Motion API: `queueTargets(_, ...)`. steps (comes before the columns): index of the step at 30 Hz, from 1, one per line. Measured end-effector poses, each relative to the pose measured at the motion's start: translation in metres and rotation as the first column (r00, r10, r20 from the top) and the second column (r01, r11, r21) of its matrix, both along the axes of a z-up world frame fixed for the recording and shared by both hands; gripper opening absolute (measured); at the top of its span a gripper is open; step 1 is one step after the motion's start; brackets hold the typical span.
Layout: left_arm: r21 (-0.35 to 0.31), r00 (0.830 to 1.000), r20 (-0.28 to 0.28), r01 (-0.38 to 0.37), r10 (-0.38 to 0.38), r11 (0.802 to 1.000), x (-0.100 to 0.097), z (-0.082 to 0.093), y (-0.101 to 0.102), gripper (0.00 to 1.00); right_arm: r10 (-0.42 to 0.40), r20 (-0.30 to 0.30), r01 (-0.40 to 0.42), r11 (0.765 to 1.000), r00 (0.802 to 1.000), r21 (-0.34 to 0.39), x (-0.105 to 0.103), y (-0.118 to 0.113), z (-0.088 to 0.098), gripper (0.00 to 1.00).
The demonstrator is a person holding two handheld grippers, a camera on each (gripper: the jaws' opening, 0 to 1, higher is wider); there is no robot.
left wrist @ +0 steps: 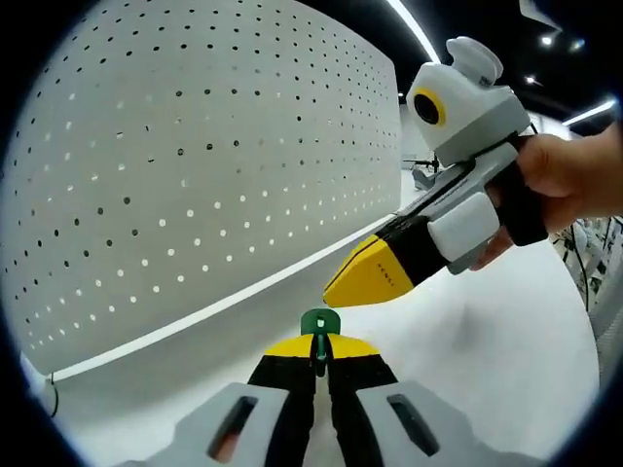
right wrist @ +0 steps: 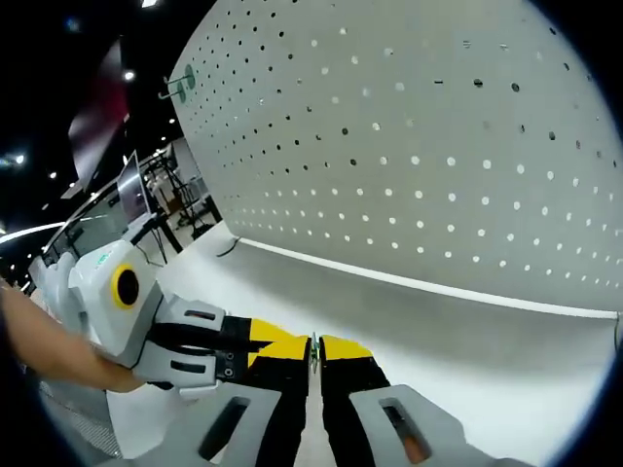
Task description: Insert the hook assembly into the mounting plate slot until the hook locks in place.
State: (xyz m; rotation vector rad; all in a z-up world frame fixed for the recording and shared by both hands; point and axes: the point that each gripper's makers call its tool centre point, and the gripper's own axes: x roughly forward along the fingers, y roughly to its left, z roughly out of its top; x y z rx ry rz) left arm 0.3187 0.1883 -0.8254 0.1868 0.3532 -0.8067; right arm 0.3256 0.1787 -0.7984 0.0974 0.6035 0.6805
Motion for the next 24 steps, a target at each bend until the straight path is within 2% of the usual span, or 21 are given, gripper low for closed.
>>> queueTargets(9, -0.035, 1.0, -0.005, -0.024, 0.024, 0.999, 0.001, 0.01, 0.002, 0.03, 0.011, 0.035, -0.01, 1.0, 0.999, -0.007, 0.0, 0.001, 0.009, 0.13)
queueTargets(14, -0.039, 1.0, -0.006, -0.03, 0.03, 0.999, 0.001, 0.015, 0.004, 0.03, 0.017, 0.051, -0.017, 1.0, 0.999, -0.006, -0.002, 0.001, 0.017, 0.23)
queueTargets(24, -0.049, 0.999, 0.004, -0.05, 0.05, 0.998, 0.001, 0.029, 0.011, 0.03, 0.048, 0.091, -0.048, 0.999, 0.995, -0.003, -0.007, 0.003, 0.034, 0.37)
